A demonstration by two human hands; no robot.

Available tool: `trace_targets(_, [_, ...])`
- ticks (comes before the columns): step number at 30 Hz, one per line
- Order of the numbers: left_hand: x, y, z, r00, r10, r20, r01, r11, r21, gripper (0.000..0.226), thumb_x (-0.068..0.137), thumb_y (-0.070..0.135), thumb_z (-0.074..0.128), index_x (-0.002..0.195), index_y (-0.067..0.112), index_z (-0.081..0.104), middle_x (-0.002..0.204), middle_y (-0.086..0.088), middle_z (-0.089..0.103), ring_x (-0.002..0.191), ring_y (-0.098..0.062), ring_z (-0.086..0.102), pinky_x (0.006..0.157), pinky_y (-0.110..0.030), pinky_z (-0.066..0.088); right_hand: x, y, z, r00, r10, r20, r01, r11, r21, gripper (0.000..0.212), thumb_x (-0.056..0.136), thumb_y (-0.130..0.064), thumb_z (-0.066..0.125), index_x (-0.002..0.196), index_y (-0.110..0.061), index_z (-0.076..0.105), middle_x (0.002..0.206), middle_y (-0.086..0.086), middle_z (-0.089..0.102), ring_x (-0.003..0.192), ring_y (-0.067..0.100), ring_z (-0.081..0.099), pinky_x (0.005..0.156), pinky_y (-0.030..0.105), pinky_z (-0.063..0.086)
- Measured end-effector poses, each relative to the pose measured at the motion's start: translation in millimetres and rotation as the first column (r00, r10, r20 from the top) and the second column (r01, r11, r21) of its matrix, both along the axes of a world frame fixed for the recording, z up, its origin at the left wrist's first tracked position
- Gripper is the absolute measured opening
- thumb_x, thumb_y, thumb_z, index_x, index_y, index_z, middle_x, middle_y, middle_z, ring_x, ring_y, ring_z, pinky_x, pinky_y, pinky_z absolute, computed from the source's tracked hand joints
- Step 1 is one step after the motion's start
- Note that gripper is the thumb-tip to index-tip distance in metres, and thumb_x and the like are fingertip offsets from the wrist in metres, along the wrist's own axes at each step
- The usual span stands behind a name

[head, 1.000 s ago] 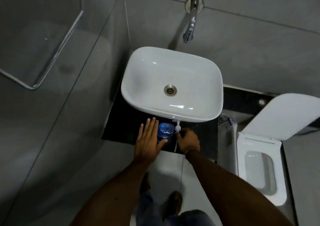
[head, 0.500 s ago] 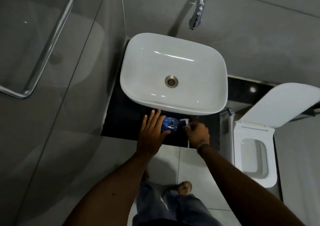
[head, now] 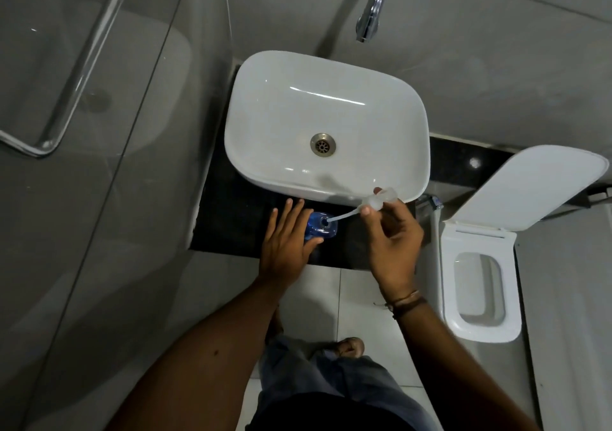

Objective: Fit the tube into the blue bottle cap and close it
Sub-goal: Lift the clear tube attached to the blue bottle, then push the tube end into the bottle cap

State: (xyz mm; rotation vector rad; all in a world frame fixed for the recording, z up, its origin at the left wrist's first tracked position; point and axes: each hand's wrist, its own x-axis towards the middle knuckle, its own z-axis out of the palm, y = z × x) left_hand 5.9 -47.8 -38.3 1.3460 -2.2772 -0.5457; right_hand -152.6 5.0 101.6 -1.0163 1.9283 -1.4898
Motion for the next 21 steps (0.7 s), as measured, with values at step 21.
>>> trace_targets(21, [-1,-1,-13,0.999,-0.012,-0.033,0.011,1.000,-0.025,0.065,0.104,0.054,0.038,0.147,0.007,0.048,0.157,-0.013,0.046,0.153,-0.030,0.029,0.127,-0.053,0.017,8,-15,-71,0.877,0.342,-0.336,-0.210,0.904,0.372,0.025,0.090,-0.023,0.082,0.115,-0.020,0.079,0.112,-0.001,0.077,0.114,0.025,0.062,0.100,0.003,0.033])
